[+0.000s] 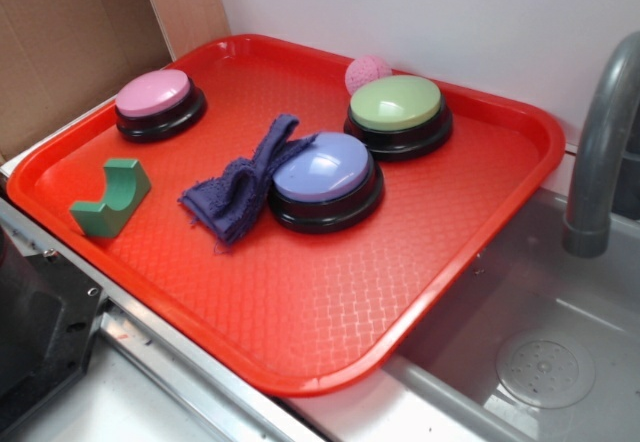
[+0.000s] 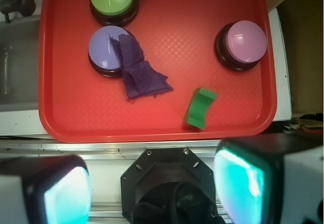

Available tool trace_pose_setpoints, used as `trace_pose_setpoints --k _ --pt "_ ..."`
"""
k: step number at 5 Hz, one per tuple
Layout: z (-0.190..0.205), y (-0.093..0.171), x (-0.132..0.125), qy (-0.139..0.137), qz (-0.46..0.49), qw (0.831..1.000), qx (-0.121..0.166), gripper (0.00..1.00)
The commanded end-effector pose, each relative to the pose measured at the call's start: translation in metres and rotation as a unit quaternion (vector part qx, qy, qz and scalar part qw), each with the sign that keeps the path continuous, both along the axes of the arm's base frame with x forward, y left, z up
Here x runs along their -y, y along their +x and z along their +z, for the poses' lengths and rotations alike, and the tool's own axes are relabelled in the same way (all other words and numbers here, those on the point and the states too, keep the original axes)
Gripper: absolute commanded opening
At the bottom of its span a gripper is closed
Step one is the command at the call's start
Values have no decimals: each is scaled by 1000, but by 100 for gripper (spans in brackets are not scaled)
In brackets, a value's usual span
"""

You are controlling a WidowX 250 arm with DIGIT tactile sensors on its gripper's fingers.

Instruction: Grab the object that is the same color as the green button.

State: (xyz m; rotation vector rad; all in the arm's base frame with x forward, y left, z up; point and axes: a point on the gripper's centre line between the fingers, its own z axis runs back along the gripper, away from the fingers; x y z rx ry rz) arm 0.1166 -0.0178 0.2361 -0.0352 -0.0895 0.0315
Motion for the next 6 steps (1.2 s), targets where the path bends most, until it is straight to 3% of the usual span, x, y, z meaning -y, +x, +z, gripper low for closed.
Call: trace_pose_setpoints --k 1,3,5,6 --pt "0 0 0 0 0 1000 0 100" --pt "-45 19 -34 -11 151 989 6 100" --pt "-122 46 -72 2 264 964 -19 100" --pt "-155 46 -85 17 296 955 -13 100"
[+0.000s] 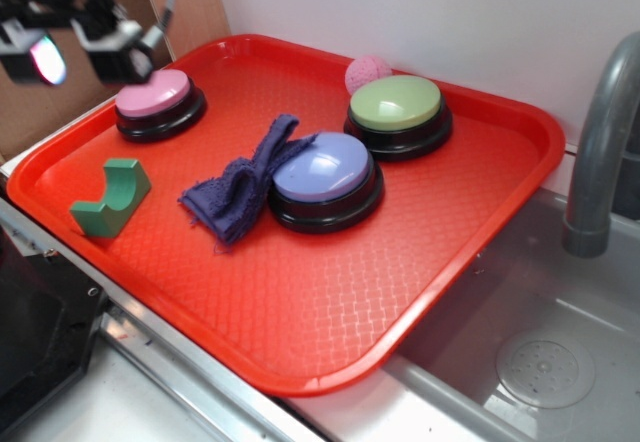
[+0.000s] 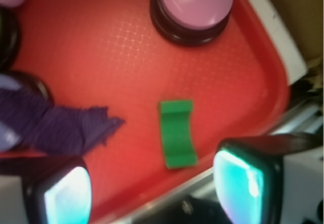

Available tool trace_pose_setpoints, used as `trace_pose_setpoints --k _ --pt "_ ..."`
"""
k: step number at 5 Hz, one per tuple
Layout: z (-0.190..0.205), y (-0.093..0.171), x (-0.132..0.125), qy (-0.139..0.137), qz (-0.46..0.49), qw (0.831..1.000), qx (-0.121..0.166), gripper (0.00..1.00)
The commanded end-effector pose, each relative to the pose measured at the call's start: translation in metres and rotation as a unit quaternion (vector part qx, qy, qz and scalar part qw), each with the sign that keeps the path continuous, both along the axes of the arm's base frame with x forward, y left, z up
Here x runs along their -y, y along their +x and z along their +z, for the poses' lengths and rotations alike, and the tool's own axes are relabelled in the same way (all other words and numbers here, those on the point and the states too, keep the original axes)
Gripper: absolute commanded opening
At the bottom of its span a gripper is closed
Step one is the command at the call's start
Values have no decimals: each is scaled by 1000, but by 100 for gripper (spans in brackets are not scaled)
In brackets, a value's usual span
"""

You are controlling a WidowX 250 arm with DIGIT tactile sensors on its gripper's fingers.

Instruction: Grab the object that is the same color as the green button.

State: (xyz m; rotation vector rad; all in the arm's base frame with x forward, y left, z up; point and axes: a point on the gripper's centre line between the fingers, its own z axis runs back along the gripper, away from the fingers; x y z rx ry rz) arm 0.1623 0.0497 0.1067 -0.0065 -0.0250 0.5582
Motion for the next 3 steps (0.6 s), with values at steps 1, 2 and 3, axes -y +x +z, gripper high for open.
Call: trace_pose_setpoints --k 1,2,3 --pt "-45 -4 -28 29 52 998 20 100" --pt "-68 -8 -37 26 66 997 0 100" --pt "-74 -7 -39 24 68 997 -4 100"
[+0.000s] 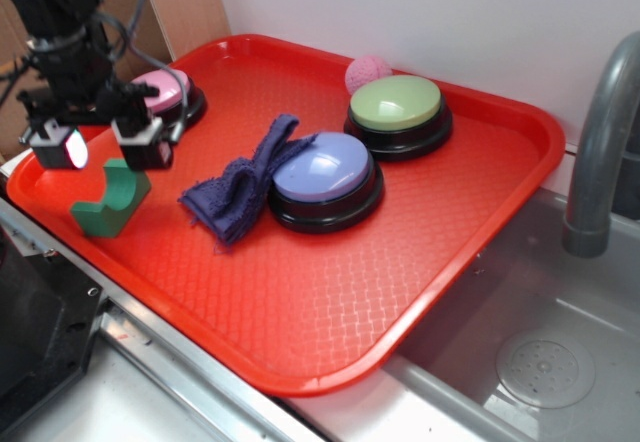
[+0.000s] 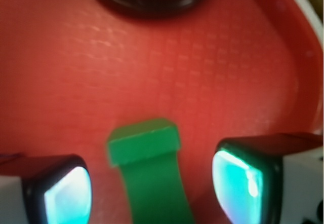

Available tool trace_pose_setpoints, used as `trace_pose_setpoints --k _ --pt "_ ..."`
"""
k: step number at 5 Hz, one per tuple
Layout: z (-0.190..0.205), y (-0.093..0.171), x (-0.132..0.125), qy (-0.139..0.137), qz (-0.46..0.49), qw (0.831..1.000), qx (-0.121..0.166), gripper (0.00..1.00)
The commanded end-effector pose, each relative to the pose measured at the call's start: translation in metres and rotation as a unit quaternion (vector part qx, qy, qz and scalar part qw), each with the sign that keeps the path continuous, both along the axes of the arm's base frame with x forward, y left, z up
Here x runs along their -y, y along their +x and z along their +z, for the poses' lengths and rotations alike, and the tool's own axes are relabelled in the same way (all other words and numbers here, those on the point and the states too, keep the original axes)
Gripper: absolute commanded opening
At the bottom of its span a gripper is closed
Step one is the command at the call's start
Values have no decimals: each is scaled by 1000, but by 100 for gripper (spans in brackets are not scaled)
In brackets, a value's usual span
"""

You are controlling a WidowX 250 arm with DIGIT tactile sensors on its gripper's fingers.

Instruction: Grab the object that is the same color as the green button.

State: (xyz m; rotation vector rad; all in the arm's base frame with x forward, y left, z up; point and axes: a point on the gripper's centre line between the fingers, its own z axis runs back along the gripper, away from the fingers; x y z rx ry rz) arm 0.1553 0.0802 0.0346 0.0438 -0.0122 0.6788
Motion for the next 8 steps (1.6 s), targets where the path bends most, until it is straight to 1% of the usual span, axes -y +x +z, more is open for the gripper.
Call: trace_pose_setpoints --k 1,2,3,4,5,6,7,8 --pt "-14 3 -3 4 -2 1000 16 33" --pt "-12 4 -1 3 -11 1000 26 0" --pt "-5 10 6 0 -48 998 31 0" --pt "23 17 24 4 -96 995 42 0" --pt "58 22 45 0 -167 985 43 0" --pt "82 25 68 -14 -232 972 43 0" --pt "99 24 83 -26 -275 960 44 0" --pt "97 23 88 -26 -284 957 50 0"
